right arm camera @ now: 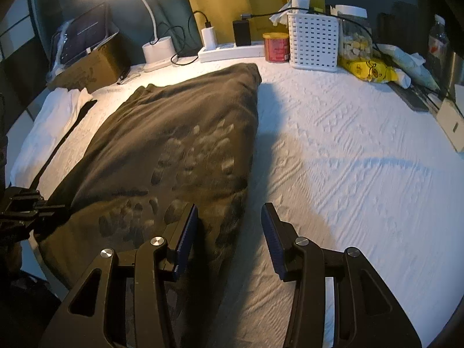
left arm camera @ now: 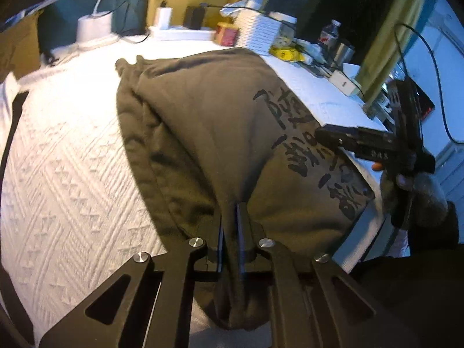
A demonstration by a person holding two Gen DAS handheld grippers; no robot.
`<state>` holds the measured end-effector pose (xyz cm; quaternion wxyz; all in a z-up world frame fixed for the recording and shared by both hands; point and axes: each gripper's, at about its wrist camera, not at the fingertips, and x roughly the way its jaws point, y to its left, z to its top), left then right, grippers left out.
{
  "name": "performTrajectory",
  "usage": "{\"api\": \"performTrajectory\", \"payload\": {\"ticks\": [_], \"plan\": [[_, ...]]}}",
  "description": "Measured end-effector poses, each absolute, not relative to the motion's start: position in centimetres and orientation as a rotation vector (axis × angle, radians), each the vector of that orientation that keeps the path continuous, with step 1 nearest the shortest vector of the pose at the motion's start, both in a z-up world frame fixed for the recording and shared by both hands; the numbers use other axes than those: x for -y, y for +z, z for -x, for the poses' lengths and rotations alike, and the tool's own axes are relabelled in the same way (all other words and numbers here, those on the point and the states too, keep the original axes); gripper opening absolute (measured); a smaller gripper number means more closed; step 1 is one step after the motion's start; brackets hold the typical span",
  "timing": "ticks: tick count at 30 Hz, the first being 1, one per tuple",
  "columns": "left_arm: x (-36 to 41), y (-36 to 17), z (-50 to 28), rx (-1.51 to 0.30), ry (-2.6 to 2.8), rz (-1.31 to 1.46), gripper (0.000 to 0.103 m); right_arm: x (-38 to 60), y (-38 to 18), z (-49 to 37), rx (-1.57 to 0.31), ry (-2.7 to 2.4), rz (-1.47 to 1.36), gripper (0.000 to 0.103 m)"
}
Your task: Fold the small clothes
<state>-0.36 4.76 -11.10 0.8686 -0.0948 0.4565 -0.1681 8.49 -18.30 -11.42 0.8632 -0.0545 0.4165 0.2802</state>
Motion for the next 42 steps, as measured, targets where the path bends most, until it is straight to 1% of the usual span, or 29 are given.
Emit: {"api": "performTrajectory", "payload": {"ticks": [1, 2, 4, 5, 6, 8, 10, 21, 25, 30, 32, 33, 34, 42], "plan": [[-5.0, -11.1, 0.4, -0.953, -0.35, 0.213, 0.014, 18.3, -11.5, -8.4, -0.877, 0.59, 0.114, 0.047], [-5.2, -10.9, 0.3, -0.952, -0.336, 0.216, 0.02, 18.3, -11.5, -8.3, -0.88, 0.592, 0.114, 0.047], [-5.7, -10.5, 0.1, -0.933, -0.243, 0.183, 0.063, 18.4, -11.5, -8.3, -0.878, 0.596, 0.11, 0.047], [-6.0, -10.3, 0.0, -0.919, -0.229, 0.192, 0.069, 18.4, -11.4, -8.4, -0.877, 0.598, 0.109, 0.047], [-6.5, -10.0, -0.3, -0.904, -0.229, 0.215, 0.07, 18.4, -11.3, -8.6, -0.876, 0.597, 0.108, 0.047], [-7.3, -9.7, -1.2, -0.892, -0.208, 0.23, 0.07, 18.4, -11.2, -9.0, -0.873, 0.598, 0.106, 0.053], [-7.8, -9.7, -2.1, -0.886, -0.179, 0.215, 0.07, 18.3, -11.0, -9.5, -0.87, 0.599, 0.104, 0.054], [-9.1, -10.4, -8.3, -0.89, -0.132, 0.199, 0.071, 17.6, -10.3, -13.7, -0.858, 0.607, 0.104, 0.058], [-9.4, -10.8, -10.1, -0.893, -0.134, 0.217, 0.071, 17.5, -10.2, -15.4, -0.858, 0.61, 0.101, 0.064], [-10.0, -11.4, -11.9, -0.903, -0.123, 0.256, 0.071, 17.2, -10.4, -17.6, -0.863, 0.611, 0.092, 0.065], [-10.0, -11.8, -12.5, -0.913, -0.128, 0.256, 0.074, 17.0, -10.5, -18.4, -0.865, 0.614, 0.089, 0.065], [-10.0, -11.9, -12.7, -0.916, -0.131, 0.255, 0.079, 16.9, -10.6, -18.9, -0.864, 0.619, 0.087, 0.065], [-10.0, -12.0, -13.0, -0.911, -0.139, 0.255, 0.082, 16.8, -10.6, -19.3, -0.863, 0.623, 0.085, 0.065], [-9.2, -12.1, -14.7, -0.901, -0.171, 0.239, 0.082, 15.4, -11.5, -22.1, -0.873, 0.663, 0.066, 0.066]]}}
